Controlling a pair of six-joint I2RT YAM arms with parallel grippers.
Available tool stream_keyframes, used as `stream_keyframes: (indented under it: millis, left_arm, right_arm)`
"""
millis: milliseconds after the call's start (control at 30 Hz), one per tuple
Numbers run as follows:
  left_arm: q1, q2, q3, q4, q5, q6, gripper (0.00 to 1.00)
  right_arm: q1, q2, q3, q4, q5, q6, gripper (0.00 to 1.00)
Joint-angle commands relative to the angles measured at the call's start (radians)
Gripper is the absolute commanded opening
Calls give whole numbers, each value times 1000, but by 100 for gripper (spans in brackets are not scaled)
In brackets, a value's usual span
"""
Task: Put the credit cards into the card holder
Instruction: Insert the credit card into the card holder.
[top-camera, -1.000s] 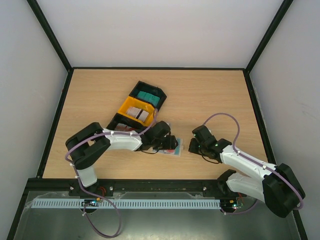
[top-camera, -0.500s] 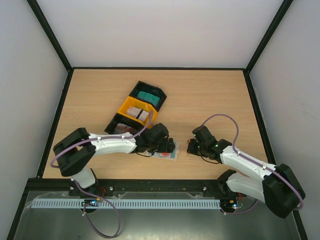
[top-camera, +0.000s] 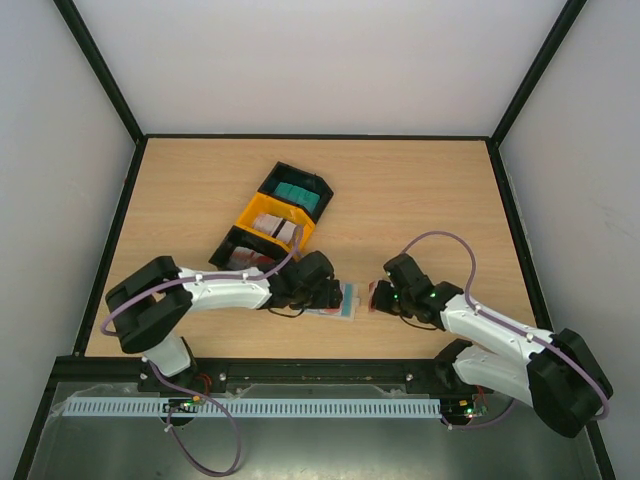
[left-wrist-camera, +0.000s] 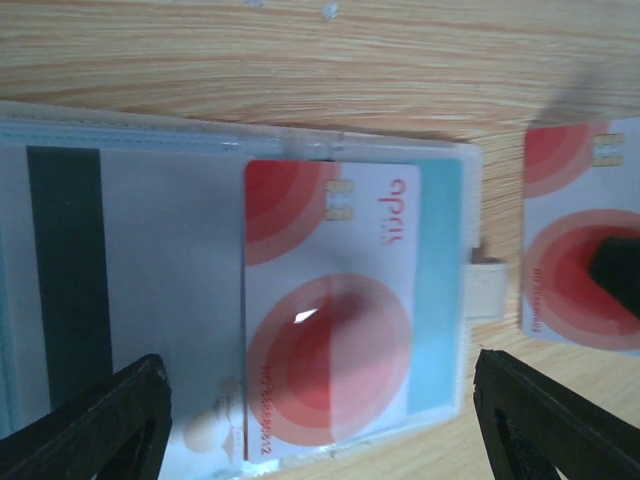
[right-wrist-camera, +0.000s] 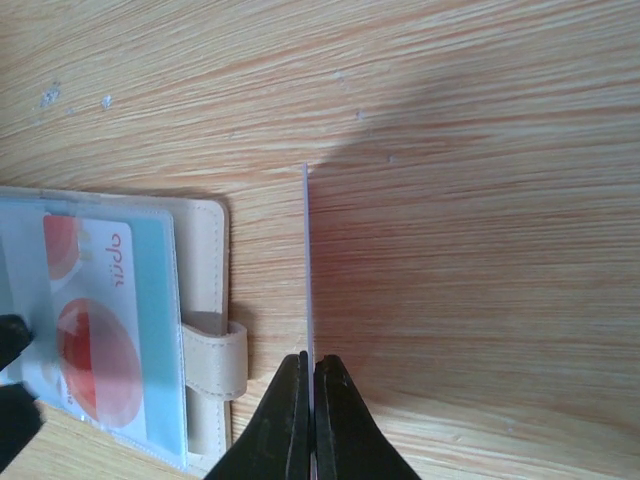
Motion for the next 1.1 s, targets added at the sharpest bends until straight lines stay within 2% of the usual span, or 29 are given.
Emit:
stream_keyframes:
  millis: [0,367,533,700,867,1067]
  left_arm:
    - [0,49,13,-7,15,4,83]
    - [-3,130,39,79,103,12,81]
    - [-2,129,10,179,161,7,80]
    - [-1,78,-1,219,138,56,79]
    - [26,27,-67,351,216,95,80]
    - [37,-102,-104,258,100,101,80]
  right_arm:
    - [27,8,-9,13,19,26,2]
    - [71,48,-32,83,10,87,2]
    - [73,44,-44,105,4,101,2]
    - [72,33,-35,85,30,89,2]
    - [81,7,15,-2,125,61,2]
    - [106,-33,90,-150,302,56,2]
